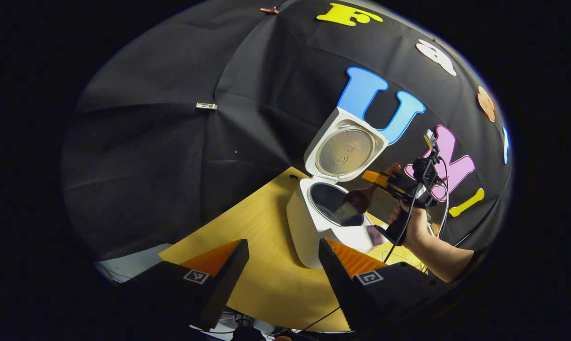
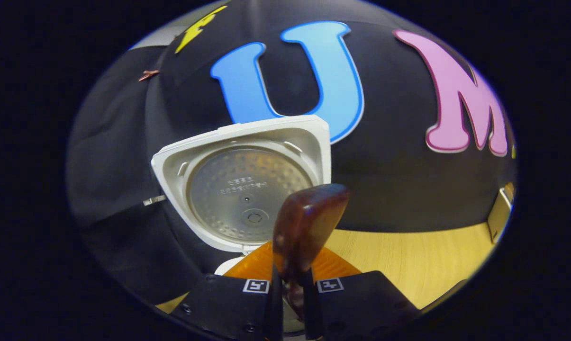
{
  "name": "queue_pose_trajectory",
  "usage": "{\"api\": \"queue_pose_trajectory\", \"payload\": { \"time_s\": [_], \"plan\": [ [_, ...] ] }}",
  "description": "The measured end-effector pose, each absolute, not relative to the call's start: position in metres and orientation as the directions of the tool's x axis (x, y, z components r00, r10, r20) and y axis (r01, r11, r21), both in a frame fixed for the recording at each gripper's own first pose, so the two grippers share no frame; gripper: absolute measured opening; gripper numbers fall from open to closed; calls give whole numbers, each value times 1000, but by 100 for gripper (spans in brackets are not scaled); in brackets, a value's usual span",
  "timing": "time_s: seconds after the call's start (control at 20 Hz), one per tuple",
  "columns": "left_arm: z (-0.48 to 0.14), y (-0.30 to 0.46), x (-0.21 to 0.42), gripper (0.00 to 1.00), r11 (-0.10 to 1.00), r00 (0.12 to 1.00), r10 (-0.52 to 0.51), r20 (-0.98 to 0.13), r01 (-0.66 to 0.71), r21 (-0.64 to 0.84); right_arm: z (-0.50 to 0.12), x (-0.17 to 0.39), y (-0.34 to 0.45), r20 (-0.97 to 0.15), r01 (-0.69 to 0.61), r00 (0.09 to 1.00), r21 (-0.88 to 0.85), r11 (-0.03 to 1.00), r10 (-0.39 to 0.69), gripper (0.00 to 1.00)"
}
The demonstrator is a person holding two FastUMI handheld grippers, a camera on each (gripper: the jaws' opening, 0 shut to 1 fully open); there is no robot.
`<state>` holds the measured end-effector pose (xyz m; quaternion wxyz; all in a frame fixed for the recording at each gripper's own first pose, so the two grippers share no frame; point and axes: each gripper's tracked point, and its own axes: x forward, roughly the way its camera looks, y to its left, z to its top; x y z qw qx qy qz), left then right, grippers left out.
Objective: Close the left gripper, press the button to open the rice cooker; take a wooden spoon from the chopstick holder with the right hand, scoop a spoonful of rice and pour it into the rice cooker, then put the wooden spoon back into the chopstick holder.
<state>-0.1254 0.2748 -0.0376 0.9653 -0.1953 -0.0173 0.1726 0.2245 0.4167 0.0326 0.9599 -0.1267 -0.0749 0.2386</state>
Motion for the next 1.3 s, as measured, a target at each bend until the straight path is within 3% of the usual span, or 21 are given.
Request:
{"api": "queue_pose_trajectory", "payload": {
  "time_s": [0.2, 0.8, 1.3],
  "plan": [
    [-42, 278, -127, 96, 856, 936, 349, -33, -333, -395, 30, 211, 432, 106, -430, 845, -449, 783, 524, 21],
    [-52, 286, -123, 96, 836, 933, 359, -36, -338, -432, 38, 199, 456, 179, -366, 775, -654, 662, 606, 21],
    [-56, 275, -99, 96, 845, 950, 310, -36, -293, -448, 98, 180, 435, 245, -477, 797, -304, 825, 552, 21]
  ]
}}
